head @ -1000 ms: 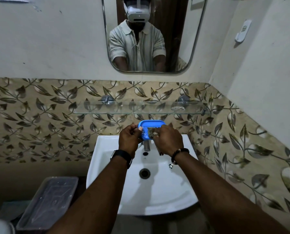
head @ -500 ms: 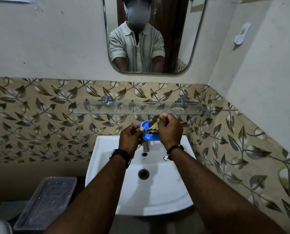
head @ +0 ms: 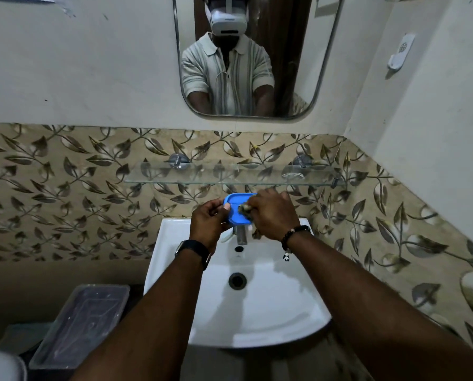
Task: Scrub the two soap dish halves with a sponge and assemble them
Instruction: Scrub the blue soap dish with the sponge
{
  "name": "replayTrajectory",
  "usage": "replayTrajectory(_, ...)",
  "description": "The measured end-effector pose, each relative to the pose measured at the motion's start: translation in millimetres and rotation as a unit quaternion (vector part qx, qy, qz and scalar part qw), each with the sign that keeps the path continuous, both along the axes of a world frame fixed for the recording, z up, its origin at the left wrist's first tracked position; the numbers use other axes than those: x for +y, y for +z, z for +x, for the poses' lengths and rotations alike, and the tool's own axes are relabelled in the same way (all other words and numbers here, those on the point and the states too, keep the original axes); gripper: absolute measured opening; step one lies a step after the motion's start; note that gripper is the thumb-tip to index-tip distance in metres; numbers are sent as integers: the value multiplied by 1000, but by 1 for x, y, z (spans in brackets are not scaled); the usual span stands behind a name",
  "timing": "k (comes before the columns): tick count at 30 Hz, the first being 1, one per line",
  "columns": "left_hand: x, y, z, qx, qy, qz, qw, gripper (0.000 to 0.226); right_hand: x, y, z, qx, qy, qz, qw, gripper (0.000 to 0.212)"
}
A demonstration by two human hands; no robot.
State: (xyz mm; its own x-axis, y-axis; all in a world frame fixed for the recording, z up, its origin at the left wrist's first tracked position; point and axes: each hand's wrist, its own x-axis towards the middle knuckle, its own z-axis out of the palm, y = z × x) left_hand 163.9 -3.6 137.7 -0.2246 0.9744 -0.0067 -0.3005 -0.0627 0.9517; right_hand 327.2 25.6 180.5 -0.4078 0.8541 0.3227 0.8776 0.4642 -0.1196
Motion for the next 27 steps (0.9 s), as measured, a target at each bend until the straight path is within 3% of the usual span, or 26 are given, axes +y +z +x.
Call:
replayTrajectory(3, -1, 2, 6, 17, -15, 3, 1000, 13, -3, -1, -14, 109, -49, 0, 993, 22)
replayTrajectory(7, 1, 6, -1, 18, -2, 1, 1000, 13, -19, -13, -37, 248, 32, -56, 967, 25)
replayTrajectory(9, 1, 5, -6, 14, 11, 0, 1000, 11, -21, -17, -30, 187, 50, -45, 980, 21)
replayTrajectory(11, -1, 4, -8, 6, 27, 3, 1000, 11, -18, -19, -16, 42, 45, 26, 998, 19)
replayTrajectory(13, -1, 3, -9, -7, 40, 5, 999, 12, -13, -18, -2, -71, 9, 88, 993, 22)
replayTrajectory(15, 2, 2, -7, -12, 41, 8, 999, 11, -12, -17, 3, -89, -48, 109, 989, 22)
replayTrajectory(17, 4, 2, -6, -12, 45, 8, 999, 18, -17, -18, -10, 10, -60, 87, 994, 18)
replayTrajectory(19, 4, -1, -3, -7, 40, 9, 999, 18, -23, -24, -31, 156, 11, 22, 987, 16)
replayTrajectory(21, 1, -5, -1, -11, 31, 7, 999, 18, -27, -28, -38, 239, 84, -19, 967, 19)
replayTrajectory(22, 0, -6, -2, -10, 28, 3, 1000, 20, -25, -30, -34, 228, 103, -16, 968, 19)
replayTrajectory(24, -1, -7, -5, -1, 21, 1, 1000, 24, -18, -32, -15, 109, 107, 73, 986, 18)
replayTrajectory(27, -1, -4, -7, 0, 25, 10, 1000, 25, -6, -33, 7, -22, 27, 181, 983, 18)
